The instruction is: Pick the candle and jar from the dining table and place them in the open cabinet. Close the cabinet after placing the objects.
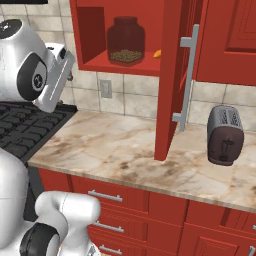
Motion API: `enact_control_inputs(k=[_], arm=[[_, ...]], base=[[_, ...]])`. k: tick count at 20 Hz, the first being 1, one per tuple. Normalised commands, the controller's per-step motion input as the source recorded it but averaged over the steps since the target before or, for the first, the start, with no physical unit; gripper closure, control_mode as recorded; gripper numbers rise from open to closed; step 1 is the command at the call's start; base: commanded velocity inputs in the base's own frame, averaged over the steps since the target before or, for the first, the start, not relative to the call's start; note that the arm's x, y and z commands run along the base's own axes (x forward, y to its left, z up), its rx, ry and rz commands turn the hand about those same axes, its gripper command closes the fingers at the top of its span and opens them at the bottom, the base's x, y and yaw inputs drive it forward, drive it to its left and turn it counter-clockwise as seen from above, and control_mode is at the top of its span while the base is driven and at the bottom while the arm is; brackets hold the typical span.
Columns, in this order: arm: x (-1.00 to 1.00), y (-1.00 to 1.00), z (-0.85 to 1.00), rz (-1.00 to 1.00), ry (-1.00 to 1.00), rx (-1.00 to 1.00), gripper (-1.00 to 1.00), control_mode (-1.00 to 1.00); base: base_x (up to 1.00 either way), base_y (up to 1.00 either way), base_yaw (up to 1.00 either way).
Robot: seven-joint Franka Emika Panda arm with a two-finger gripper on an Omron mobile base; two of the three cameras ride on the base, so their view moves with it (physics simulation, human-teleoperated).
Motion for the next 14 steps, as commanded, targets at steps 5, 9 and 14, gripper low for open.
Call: enact_control_inputs(k=[5,9,14], arm=[[0.0,0.11,-0.06,0.05,-0.06,0.0,-1.0,-1.0],[0.0,0.05,0.0,0.0,0.0,0.0,-1.0,-1.0],[-0.02,0.02,0.0,0.0,0.0,0.0,-1.0,-1.0]], base=[[0.0,0.0,0.0],[0.0,0.0,0.0],[0.0,0.0,0.0]])
